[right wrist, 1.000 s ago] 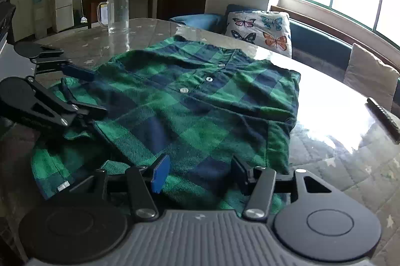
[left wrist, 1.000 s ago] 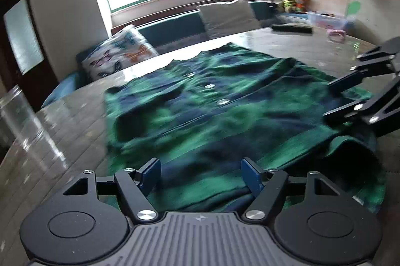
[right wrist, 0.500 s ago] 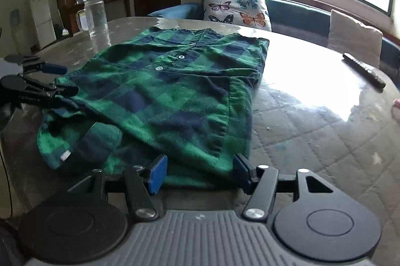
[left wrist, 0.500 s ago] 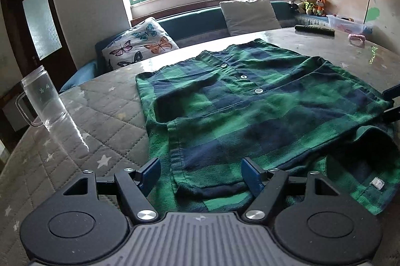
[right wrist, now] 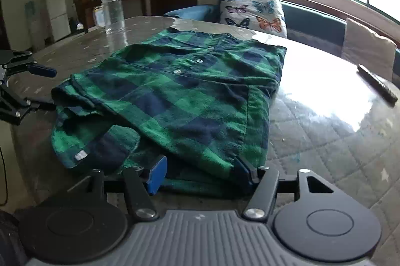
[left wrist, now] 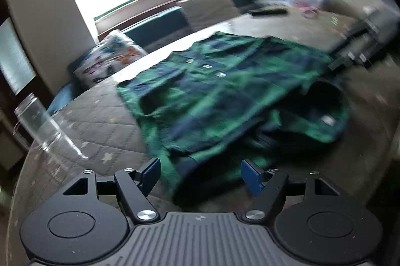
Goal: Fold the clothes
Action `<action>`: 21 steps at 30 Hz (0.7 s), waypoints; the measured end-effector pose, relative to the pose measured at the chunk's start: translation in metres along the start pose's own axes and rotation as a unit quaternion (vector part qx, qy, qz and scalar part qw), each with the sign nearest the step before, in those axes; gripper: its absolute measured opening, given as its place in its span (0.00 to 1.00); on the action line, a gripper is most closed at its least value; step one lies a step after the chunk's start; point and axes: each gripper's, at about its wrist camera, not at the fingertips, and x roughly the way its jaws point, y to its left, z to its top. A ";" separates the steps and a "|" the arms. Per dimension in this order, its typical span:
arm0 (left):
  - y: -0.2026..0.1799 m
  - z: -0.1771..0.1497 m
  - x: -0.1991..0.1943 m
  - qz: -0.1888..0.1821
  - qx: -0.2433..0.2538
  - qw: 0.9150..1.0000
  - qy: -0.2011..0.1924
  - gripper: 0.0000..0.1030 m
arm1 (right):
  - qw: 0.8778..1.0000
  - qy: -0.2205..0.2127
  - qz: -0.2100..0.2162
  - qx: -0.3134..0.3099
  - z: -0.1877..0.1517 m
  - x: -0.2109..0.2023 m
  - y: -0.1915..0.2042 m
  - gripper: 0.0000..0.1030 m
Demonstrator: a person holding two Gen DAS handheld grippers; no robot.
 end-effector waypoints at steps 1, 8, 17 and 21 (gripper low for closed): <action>-0.005 -0.001 0.000 -0.007 0.015 1.000 0.000 0.71 | 1.000 0.002 0.000 -0.009 0.000 -0.001 0.002 0.62; -0.041 0.001 0.004 -0.047 0.107 0.992 -0.039 0.71 | 0.997 0.011 0.015 -0.070 0.000 -0.004 0.025 0.67; -0.043 0.016 0.014 -0.089 0.090 0.989 -0.077 0.40 | 0.992 0.008 0.025 -0.121 -0.004 -0.008 0.044 0.75; -0.027 0.028 0.011 -0.092 0.044 0.991 -0.089 0.24 | 0.988 -0.001 0.031 -0.150 -0.003 -0.010 0.051 0.78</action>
